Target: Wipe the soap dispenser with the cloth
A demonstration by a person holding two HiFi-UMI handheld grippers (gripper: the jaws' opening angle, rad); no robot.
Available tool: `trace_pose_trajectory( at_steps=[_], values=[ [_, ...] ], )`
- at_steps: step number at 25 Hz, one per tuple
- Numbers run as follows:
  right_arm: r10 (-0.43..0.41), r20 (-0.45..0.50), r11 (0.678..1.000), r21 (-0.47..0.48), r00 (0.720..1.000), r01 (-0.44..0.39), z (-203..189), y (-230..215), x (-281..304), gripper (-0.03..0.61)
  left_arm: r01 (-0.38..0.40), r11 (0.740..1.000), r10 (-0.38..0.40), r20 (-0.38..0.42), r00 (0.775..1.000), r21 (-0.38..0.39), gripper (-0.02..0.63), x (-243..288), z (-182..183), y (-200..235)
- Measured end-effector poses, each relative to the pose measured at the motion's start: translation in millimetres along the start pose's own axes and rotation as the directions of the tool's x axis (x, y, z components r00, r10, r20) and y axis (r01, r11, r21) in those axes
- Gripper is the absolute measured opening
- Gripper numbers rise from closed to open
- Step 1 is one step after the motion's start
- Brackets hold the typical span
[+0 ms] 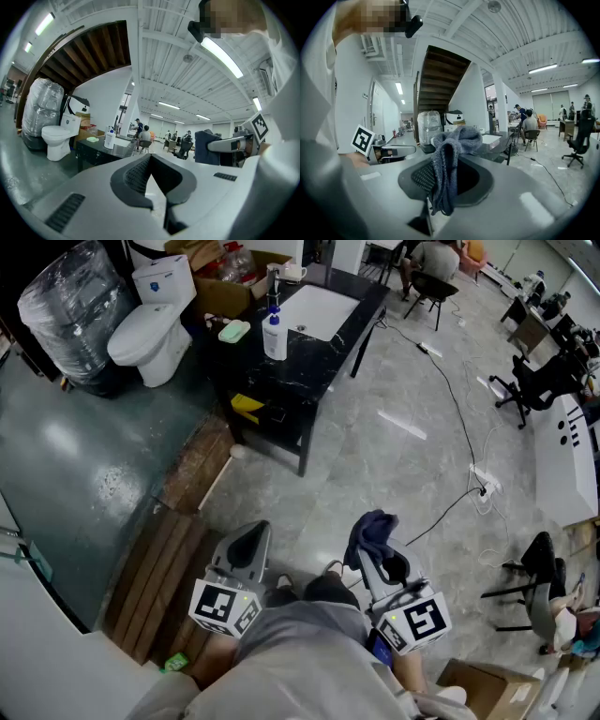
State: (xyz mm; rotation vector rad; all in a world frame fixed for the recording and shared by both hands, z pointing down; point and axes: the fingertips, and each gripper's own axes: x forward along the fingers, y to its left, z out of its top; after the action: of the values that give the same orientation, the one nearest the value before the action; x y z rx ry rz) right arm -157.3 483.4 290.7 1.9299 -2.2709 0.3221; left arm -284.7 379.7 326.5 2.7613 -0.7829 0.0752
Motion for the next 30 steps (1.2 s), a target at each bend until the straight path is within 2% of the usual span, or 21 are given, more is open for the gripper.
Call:
trace_pose_trajectory(
  at_steps=[5, 14, 30],
  values=[
    [0.023, -0.007, 1.0, 0.008, 1.0, -0.023, -6, 0, -1, 0.067, 0.008, 1.0, -0.008, 0.006, 1.0, -0.011, 0.006, 5, 0, -6],
    [0.045, -0.008, 0.998, 0.043, 0.999, -0.044, -4, -23, -7, 0.069, -0.028, 1.0, 0.028, -0.019, 0.999, -0.01, 0.006, 18, 1, -14],
    [0.109, 0.029, 0.993, 0.045, 0.994, -0.11, 15, -139, -21, 0.072, -0.129, 0.991, 0.128, 0.038, 0.991, 0.029, 0.006, 102, 25, -52]
  ],
)
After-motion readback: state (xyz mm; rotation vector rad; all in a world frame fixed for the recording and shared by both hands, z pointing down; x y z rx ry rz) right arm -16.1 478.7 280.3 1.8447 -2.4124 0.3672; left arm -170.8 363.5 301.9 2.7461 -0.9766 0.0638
